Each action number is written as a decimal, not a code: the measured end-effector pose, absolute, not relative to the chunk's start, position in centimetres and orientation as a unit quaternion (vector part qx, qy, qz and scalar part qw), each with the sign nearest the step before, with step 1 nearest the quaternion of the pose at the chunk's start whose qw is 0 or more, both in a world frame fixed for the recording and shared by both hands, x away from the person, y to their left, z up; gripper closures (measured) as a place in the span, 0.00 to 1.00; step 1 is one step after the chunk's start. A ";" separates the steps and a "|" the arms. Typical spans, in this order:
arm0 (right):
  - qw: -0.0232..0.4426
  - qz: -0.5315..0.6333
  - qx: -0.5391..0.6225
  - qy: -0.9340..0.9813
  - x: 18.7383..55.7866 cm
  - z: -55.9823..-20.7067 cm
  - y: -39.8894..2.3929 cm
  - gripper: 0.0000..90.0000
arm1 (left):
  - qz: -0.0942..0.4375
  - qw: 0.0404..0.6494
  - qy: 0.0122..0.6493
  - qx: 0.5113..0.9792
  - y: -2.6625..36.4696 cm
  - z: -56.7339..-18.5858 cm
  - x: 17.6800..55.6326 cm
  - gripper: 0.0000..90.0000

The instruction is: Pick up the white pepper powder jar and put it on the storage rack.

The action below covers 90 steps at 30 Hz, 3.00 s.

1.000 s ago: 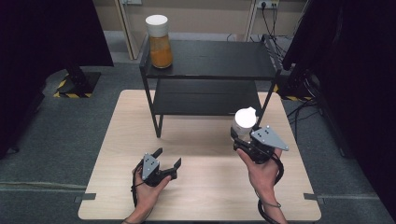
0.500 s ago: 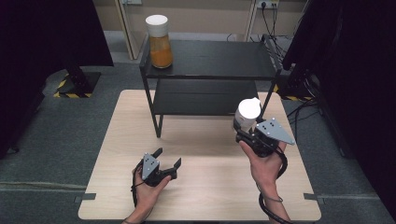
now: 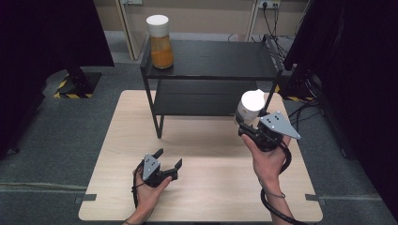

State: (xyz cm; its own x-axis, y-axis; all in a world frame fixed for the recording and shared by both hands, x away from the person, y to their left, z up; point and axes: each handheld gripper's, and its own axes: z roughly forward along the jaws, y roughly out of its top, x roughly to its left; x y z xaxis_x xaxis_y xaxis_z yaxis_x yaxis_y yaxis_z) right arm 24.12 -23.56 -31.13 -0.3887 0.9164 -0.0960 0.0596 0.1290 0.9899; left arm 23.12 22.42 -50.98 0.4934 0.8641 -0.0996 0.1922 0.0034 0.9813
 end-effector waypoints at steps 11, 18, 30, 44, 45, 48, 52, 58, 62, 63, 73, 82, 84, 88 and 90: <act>0.404 0.542 0.382 0.630 24.4 -29.6 -23.4 0.34 | 0.290 0.578 0.411 0.643 22.5 -51.0 23.1 0.13; 0.403 0.547 0.382 0.627 24.7 -28.7 -23.3 0.34 | 0.290 0.577 0.411 0.643 22.5 -51.0 23.2 0.13; 0.408 0.553 0.380 0.620 25.0 -27.2 -23.1 0.34 | 0.289 0.577 0.412 0.643 22.5 -51.0 23.2 0.13; 0.413 0.555 0.382 0.612 25.7 -25.8 -22.8 0.34 | 0.287 0.578 0.413 0.643 22.5 -50.9 23.2 0.13; 0.413 0.556 0.383 0.612 25.8 -25.7 -22.8 0.34 | 0.287 0.578 0.413 0.643 22.5 -50.9 23.2 0.13; 0.413 0.557 0.385 0.609 25.9 -25.5 -22.8 0.34 | 0.287 0.578 0.413 0.643 22.6 -50.9 23.2 0.13; 0.414 0.557 0.387 0.607 26.0 -25.2 -22.8 0.34 | 0.286 0.578 0.414 0.643 22.6 -50.9 23.2 0.13; 0.416 0.559 0.389 0.602 26.2 -24.6 -22.8 0.34 | 0.286 0.578 0.414 0.643 22.6 -50.9 23.2 0.13; 0.418 0.560 0.391 0.599 26.4 -24.0 -22.8 0.34 | 0.285 0.578 0.414 0.643 22.6 -50.9 23.3 0.13; 0.418 0.560 0.391 0.599 26.5 -23.9 -22.8 0.34 | 0.285 0.578 0.414 0.643 22.6 -50.9 23.3 0.13; 0.422 0.563 0.394 0.592 27.1 -22.4 -22.5 0.34 | 0.284 0.578 0.414 0.643 22.6 -50.9 23.3 0.13; 0.424 0.560 0.399 0.589 28.2 -21.1 -21.8 0.34 | 0.284 0.579 0.414 0.643 22.6 -50.9 23.3 0.13; 0.425 0.560 0.401 0.587 28.4 -20.9 -21.7 0.34 | 0.284 0.579 0.414 0.643 22.6 -50.9 23.3 0.13; 0.427 0.556 0.403 0.588 29.1 -20.4 -21.4 0.34 | 0.284 0.579 0.414 0.642 22.6 -50.9 23.3 0.13; 0.427 0.555 0.406 0.588 29.4 -20.2 -21.2 0.34 | 0.284 0.579 0.414 0.643 22.6 -50.9 23.3 0.13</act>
State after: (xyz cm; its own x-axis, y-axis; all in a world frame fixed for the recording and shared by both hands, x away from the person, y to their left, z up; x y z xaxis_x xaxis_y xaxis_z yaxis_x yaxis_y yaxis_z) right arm 29.43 -21.21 -20.24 -0.3064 0.9505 -0.0517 0.0034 0.0554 0.9985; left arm 23.30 22.63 -50.92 0.4960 0.8607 -0.1152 0.2041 0.0134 0.9789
